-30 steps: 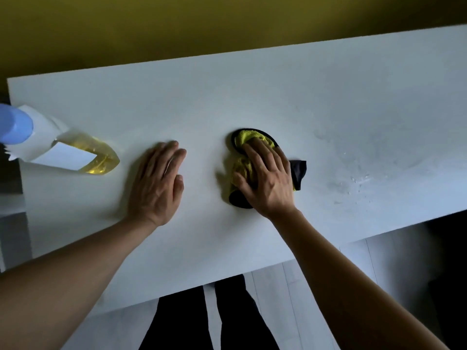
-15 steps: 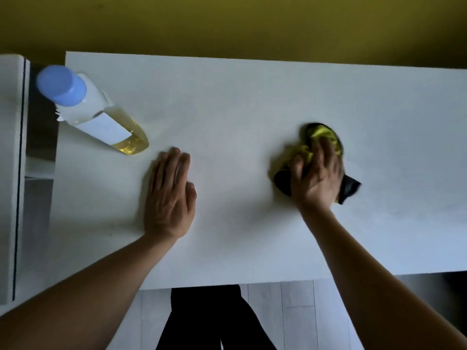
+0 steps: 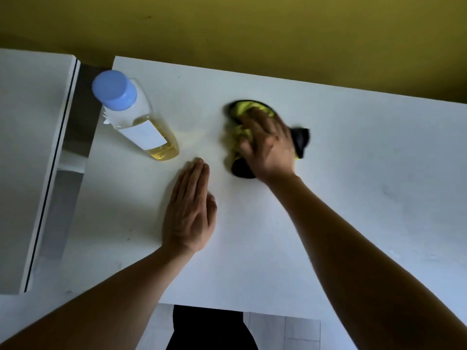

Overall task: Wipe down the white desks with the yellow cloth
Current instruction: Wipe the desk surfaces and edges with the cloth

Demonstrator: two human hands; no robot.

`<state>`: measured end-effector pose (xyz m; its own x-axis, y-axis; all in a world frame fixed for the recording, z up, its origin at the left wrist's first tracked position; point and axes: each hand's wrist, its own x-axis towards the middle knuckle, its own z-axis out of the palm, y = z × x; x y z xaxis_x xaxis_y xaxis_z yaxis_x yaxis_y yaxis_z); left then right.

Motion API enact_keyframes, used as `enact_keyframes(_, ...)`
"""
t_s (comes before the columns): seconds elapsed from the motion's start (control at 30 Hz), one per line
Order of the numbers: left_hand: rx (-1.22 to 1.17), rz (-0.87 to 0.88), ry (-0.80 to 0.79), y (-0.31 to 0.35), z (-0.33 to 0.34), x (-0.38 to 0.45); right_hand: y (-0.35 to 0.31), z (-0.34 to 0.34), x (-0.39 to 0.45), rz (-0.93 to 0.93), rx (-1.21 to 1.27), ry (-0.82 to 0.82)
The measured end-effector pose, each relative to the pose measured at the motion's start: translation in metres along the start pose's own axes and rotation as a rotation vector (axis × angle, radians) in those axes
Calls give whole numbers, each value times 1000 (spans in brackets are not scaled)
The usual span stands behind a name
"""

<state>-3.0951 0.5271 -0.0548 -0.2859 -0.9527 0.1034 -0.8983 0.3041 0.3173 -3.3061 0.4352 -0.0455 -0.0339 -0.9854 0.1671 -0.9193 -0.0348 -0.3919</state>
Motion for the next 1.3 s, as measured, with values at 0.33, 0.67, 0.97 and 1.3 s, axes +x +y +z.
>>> enact_keyframes(0.33, 0, 3, -9, -2, 4, 1, 24, 0, 24, 528, -155, 102)
enact_keyframes(0.67, -7, 19, 15, -1, 4, 3, -39, 37, 84, 18, -59, -26)
enact_keyframes(0.97, 23, 28, 25, -3, 9, 1, 153, -53, 27, 542, -187, 116)
enact_keyframes(1.3, -3, 31, 20, -4, 8, 4, -6, 1, 9, 206, -26, 57)
